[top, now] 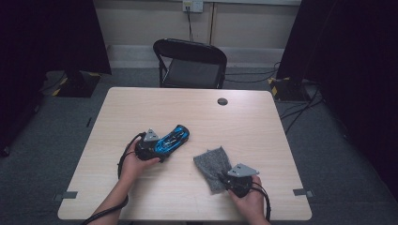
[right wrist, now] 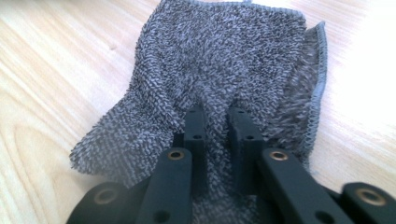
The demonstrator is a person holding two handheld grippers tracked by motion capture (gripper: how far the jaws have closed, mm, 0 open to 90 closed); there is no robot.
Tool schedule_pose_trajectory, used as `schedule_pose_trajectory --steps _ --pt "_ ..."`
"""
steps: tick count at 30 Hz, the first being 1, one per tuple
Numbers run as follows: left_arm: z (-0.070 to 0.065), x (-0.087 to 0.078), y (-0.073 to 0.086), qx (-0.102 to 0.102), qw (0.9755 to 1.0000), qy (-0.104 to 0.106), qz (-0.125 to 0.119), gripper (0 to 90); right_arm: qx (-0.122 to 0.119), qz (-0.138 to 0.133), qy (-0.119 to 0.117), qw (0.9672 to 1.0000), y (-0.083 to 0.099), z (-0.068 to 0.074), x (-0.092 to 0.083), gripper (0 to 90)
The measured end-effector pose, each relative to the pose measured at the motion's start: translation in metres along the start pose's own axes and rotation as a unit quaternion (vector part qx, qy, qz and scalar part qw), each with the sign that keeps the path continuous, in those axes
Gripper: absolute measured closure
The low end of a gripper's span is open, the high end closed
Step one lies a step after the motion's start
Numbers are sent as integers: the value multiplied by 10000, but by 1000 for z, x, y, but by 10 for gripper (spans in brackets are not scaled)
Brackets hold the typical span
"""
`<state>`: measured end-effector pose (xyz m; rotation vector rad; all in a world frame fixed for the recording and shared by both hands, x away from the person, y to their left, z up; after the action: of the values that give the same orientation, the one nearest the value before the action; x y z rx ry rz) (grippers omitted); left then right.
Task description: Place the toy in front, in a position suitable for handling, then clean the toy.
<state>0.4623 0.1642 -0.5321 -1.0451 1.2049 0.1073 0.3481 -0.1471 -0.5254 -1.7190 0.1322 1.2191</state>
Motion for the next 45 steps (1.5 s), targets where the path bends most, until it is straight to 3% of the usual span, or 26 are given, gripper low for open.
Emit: schedule_pose_trajectory --steps 8,15,28,35,45 --pt "0 0 0 -1 10000 0 -2 255 209 211 -311 9991 -15 -10 -2 834" --pt "0 0 0 4 10000 0 2 255 332 -86 -409 9986 -41 -17 -11 840" --pt "0 0 0 6 10000 3 1 255 165 -384 -419 9982 -94 -24 -15 841" --pt "0 0 0 7 10000 1 -8 255 7 -370 -415 9985 -118 -19 -4 841" --pt "0 0 0 11 10000 2 1 256 -308 -352 -541 9974 -146 3 15 841"
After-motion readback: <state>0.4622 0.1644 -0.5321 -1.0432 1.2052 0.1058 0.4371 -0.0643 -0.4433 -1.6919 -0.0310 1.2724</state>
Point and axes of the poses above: each handheld gripper's, and its own axes: x roughly forward along the jaws, y roughly out of its underside, z roughly to its left, the point moved 4 cm from there along x, roughly forward along the jaws, and after that the axes turned 11 degrees about z, right-handed, at the moved point
